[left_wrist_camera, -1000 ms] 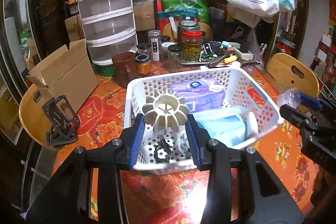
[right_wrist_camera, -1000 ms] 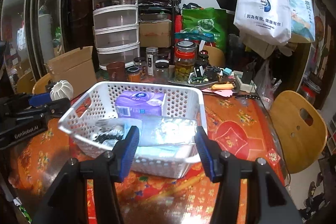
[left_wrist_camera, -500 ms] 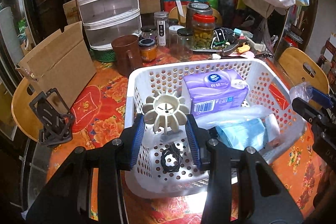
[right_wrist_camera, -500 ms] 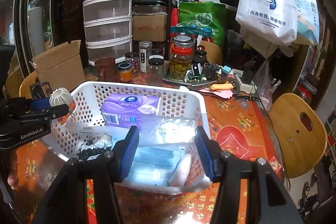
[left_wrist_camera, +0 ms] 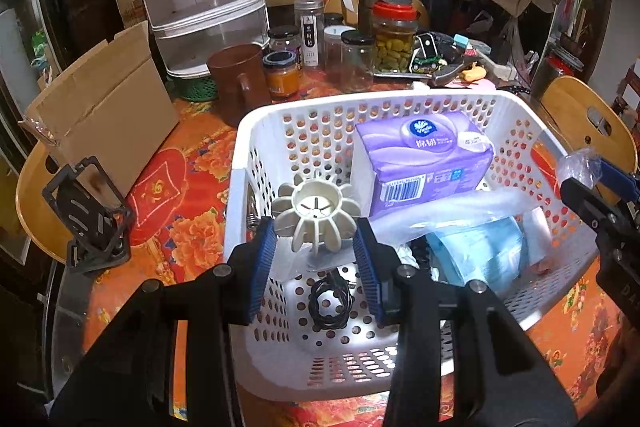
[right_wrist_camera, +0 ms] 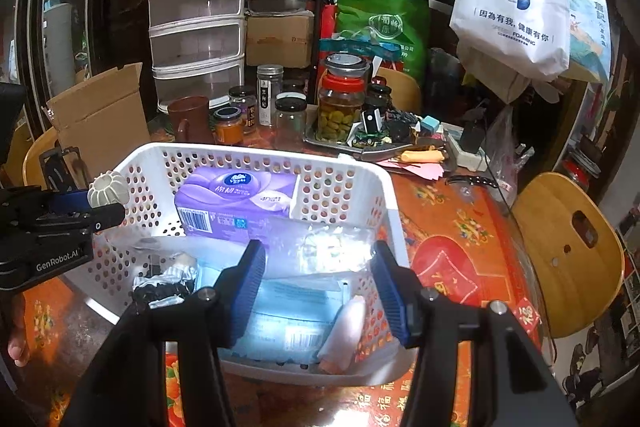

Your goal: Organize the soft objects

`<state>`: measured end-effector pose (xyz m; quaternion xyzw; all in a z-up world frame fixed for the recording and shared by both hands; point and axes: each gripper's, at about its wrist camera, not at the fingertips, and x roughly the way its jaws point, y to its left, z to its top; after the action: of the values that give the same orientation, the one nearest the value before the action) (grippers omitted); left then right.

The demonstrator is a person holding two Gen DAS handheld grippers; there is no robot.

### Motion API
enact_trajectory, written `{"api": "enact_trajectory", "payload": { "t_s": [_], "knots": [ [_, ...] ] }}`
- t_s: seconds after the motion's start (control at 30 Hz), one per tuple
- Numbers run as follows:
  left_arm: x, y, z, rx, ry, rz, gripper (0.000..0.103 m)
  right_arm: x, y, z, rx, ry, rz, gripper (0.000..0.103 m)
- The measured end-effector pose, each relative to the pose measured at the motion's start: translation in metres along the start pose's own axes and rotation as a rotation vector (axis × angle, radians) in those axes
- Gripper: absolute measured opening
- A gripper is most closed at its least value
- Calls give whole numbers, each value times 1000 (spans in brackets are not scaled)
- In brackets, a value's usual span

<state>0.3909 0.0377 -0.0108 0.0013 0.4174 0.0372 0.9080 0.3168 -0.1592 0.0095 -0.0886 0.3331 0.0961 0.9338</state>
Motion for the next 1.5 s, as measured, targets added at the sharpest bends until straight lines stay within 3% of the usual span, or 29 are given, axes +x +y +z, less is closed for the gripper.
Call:
{"api": "enact_trajectory", "payload": {
  "t_s": [0.27, 0.37, 0.4, 0.43, 0.63, 0.7, 0.8, 1.13, 1.5],
  "knots": [
    [13, 3, -5, -16, 24, -22, 40, 15, 1, -4, 18, 26, 18, 54],
    [12, 5, -6, -19, 11, -48, 50, 17, 0, -7, 36, 33, 21, 61],
    [11, 4, -7, -20, 7, -60, 56, 18, 0, -8, 38, 32, 19, 71],
    [9, 4, -7, -19, -3, -62, 68, 17, 1, -10, 35, 25, 16, 78],
    [-18, -1, -10, 5, -108, -56, 97, 7, 1, -16, 42, 0, 13, 94],
    [-27, -3, -11, 16, -136, -50, 101, 4, 0, -17, 44, -7, 8, 97],
    [-36, -3, -13, 19, -151, -52, 103, -1, -2, -21, 50, -12, -2, 103],
    [-63, 1, -37, 19, -170, -25, 103, -30, -7, -35, 77, -35, -17, 103],
    [-159, -1, -112, 23, -276, -31, 103, -117, 4, -81, 68, -120, -29, 103]
  ]
}}
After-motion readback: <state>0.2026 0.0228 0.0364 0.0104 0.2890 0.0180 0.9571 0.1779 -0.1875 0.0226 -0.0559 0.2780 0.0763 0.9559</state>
